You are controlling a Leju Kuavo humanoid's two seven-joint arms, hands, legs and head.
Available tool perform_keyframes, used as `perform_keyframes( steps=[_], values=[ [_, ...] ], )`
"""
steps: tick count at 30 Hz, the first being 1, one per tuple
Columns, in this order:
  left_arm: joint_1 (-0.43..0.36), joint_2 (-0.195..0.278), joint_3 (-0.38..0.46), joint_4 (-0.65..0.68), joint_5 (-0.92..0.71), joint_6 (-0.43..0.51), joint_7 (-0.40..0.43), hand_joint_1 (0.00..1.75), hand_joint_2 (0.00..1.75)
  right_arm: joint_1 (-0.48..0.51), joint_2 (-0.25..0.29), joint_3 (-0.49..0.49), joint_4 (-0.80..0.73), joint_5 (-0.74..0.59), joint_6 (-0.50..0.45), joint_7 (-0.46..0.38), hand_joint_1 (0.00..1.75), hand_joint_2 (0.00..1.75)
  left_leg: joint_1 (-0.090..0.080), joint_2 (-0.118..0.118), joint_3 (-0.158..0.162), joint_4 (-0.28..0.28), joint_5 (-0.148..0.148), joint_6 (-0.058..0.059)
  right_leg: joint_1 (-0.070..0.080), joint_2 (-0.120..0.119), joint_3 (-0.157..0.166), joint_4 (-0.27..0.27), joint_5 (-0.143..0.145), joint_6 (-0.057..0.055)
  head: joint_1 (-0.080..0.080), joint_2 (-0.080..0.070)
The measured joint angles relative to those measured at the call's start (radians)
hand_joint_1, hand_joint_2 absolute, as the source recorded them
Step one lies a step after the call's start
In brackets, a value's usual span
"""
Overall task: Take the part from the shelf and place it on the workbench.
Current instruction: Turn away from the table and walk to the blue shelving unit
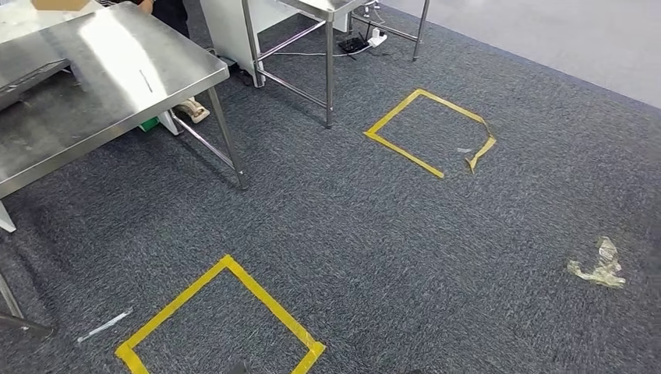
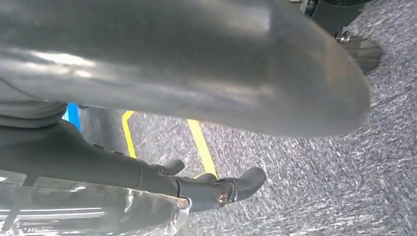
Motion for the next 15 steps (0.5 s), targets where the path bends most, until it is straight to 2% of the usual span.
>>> perform_keyframes(
  steps=[2,3,4,5,6,7,8,9,10,11,12,13,14,15],
  values=[
    [0.000,0.002,0.002,0.000,0.003,0.004,0.000,0.00,0.00,-0.005,0.002,0.000,0.000,0.007,0.003,0.002,0.00,0.00,0.003,-0.032,0.035,-0.080,0.024,0.002,0.002,0.023,-0.010,0.007,0.001,0.013,0.001,0.000],
    [0.000,0.002,0.004,0.001,0.005,0.005,0.000,0.00,0.00,-0.007,0.002,0.000,0.000,0.010,0.005,0.003,0.00,0.00,0.000,-0.036,0.036,-0.085,0.021,0.007,0.003,0.032,-0.016,0.007,0.004,0.021,0.001,0.000],
    [0.000,0.002,0.006,0.000,0.006,0.007,0.000,0.00,0.00,-0.006,0.002,0.000,0.000,0.013,0.006,0.004,0.00,0.00,-0.004,-0.026,0.034,-0.085,0.024,0.015,0.001,0.041,-0.023,0.003,0.008,0.029,0.002,0.000],
    [-0.001,0.002,0.008,0.000,0.008,0.009,0.000,0.00,0.00,-0.005,0.002,0.000,0.000,0.015,0.008,0.005,0.00,0.00,-0.006,-0.015,0.034,-0.088,0.029,0.024,-0.001,0.037,-0.028,0.005,0.010,0.035,0.001,0.000],
    [-0.001,0.002,0.010,0.000,0.009,0.010,0.000,0.00,0.00,-0.004,0.002,0.000,0.000,0.016,0.009,0.006,0.00,0.00,-0.006,-0.004,0.034,-0.092,0.033,0.034,0.000,0.019,-0.038,0.016,0.004,0.038,0.002,0.000],
    [-0.001,0.001,0.011,0.000,0.009,0.011,-0.001,0.00,0.00,-0.006,0.003,0.000,0.000,0.017,0.010,0.007,0.00,0.00,-0.007,0.009,0.033,-0.095,0.037,0.042,0.001,-0.007,-0.057,0.049,-0.013,0.038,0.005,0.000],
    [-0.001,0.001,0.012,0.000,0.009,0.012,-0.001,0.00,0.00,-0.008,0.004,0.000,0.000,0.017,0.010,0.007,0.00,0.00,-0.008,0.024,0.032,-0.097,0.039,0.049,0.001,-0.036,-0.082,0.103,-0.038,0.034,0.008,0.000],
    [0.001,0.002,0.013,0.000,0.009,0.012,-0.001,0.00,0.00,-0.011,0.005,0.000,0.000,0.017,0.011,0.008,0.00,0.00,-0.010,0.037,0.029,-0.097,0.039,0.052,0.002,-0.056,-0.116,0.171,-0.069,0.031,0.010,0.000],
    [0.002,0.002,0.014,0.000,0.009,0.013,-0.001,0.00,0.00,-0.013,0.006,0.000,0.000,0.017,0.011,0.008,0.00,0.00,-0.012,0.052,0.027,-0.097,0.040,0.054,0.002,-0.064,-0.149,0.243,-0.096,0.030,0.012,0.000],
    [0.002,0.002,0.015,0.001,0.009,0.013,-0.001,0.00,0.00,-0.013,0.006,0.000,0.000,0.018,0.011,0.008,0.00,0.00,-0.013,0.065,0.025,-0.097,0.040,0.055,0.002,-0.066,-0.169,0.290,-0.112,0.032,0.011,0.000],
    [0.003,0.003,0.016,0.001,0.009,0.013,-0.001,0.00,0.00,-0.011,0.006,0.000,0.000,0.018,0.012,0.008,0.00,0.00,-0.014,0.078,0.024,-0.097,0.040,0.055,0.002,-0.067,-0.172,0.306,-0.114,0.036,0.012,0.000],
    [0.003,0.003,0.016,0.001,0.009,0.013,-0.001,0.00,0.00,-0.010,0.006,0.000,0.000,0.019,0.012,0.008,0.00,0.00,-0.015,0.091,0.024,-0.097,0.040,0.055,0.002,-0.070,-0.152,0.277,-0.102,0.042,0.012,0.000],
    [0.002,0.002,0.016,0.001,0.009,0.014,-0.001,0.00,0.00,-0.010,0.006,0.000,0.000,0.021,0.013,0.008,0.00,0.00,-0.015,0.103,0.025,-0.097,0.040,0.054,0.003,-0.079,-0.111,0.210,-0.080,0.048,0.012,0.000],
    [0.002,0.002,0.016,0.001,0.010,0.014,-0.001,0.00,0.00,-0.012,0.005,0.000,0.000,0.023,0.014,0.008,0.00,0.00,-0.015,0.114,0.027,-0.097,0.039,0.053,0.005,-0.099,-0.065,0.128,-0.057,0.049,0.012,0.000]
  ],
)
